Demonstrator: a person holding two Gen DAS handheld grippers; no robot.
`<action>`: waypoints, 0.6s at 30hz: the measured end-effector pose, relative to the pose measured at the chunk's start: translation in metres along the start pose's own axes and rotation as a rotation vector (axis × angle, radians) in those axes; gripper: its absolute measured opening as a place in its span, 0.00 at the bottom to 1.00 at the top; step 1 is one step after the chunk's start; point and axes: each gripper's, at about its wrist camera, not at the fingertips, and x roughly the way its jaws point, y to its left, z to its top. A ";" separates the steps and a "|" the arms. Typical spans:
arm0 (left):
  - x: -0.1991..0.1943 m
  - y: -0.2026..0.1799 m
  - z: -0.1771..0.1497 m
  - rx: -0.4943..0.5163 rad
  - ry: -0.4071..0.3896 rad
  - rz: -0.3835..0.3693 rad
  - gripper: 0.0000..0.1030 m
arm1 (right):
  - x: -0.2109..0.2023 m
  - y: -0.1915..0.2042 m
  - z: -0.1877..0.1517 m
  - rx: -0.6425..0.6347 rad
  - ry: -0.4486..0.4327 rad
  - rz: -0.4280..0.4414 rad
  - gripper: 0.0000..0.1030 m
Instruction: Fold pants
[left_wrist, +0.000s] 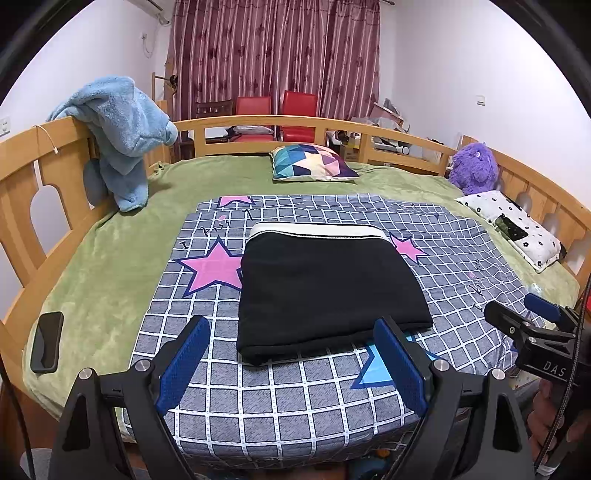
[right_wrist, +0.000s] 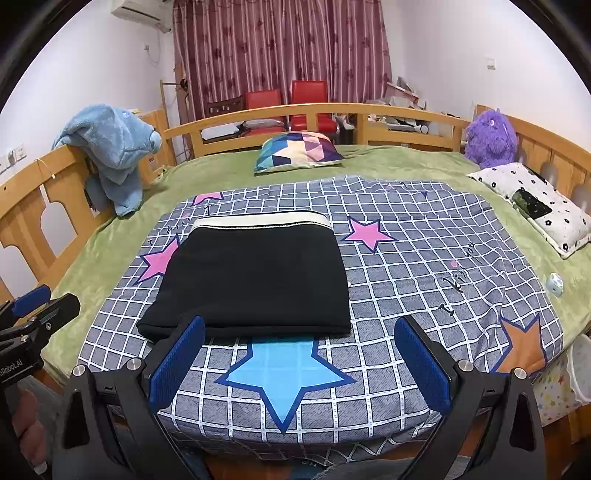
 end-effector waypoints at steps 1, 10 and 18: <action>0.000 0.000 0.000 0.000 -0.002 -0.001 0.87 | 0.001 0.000 0.000 0.000 0.001 -0.001 0.98; 0.000 -0.002 0.000 0.008 -0.005 -0.002 0.87 | 0.000 0.001 0.000 0.005 0.001 -0.006 0.98; 0.001 0.000 -0.001 0.006 -0.011 -0.004 0.87 | 0.001 0.001 -0.001 0.000 0.001 -0.008 0.98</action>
